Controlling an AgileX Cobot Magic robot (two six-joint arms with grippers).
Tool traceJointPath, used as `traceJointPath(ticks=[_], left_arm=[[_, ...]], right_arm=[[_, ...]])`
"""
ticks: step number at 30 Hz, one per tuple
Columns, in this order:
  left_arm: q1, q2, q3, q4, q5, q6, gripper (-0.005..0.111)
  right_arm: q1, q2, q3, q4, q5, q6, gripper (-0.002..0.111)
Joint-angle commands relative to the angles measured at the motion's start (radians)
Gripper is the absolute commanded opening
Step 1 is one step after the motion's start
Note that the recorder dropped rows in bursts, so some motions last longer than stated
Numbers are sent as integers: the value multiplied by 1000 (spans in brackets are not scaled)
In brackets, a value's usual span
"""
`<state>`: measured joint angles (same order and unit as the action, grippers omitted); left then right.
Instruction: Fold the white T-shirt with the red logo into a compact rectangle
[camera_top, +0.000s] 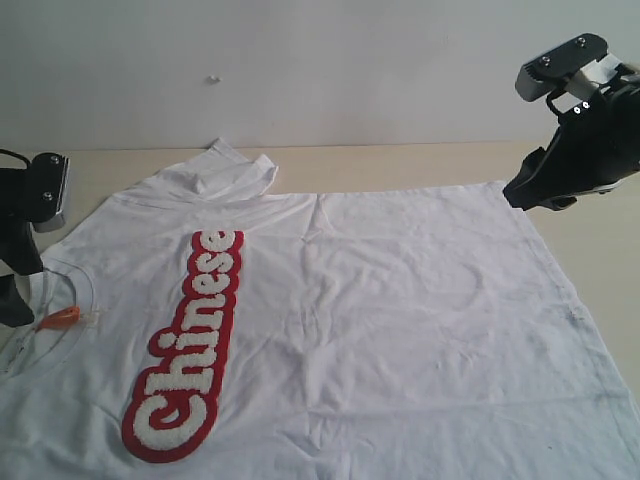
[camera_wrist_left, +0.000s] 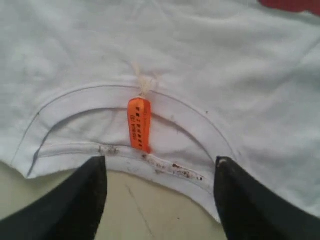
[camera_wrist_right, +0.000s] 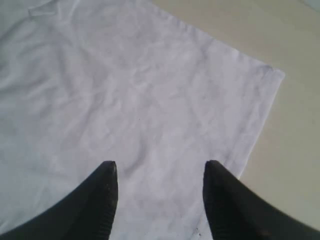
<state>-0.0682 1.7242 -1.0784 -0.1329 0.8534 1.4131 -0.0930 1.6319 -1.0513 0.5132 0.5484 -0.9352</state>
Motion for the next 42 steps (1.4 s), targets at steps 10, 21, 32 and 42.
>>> traceJointPath(ticks=[10,21,32,42], left_arm=[[-4,-14,4,-10,-40,-86,97],[-4,-14,4,-42,90,85,99],[-1,-14,4,0,-25,152,99],[-1,-14,4,-171,-100,200,99]], right_arm=[[1,-3,2,6,-24,-6,52],[1,-3,2,6,-22,-6,52],[1,-3,2,-1,-8,-140,52],[1,-3,2,-1,37,-310,52]])
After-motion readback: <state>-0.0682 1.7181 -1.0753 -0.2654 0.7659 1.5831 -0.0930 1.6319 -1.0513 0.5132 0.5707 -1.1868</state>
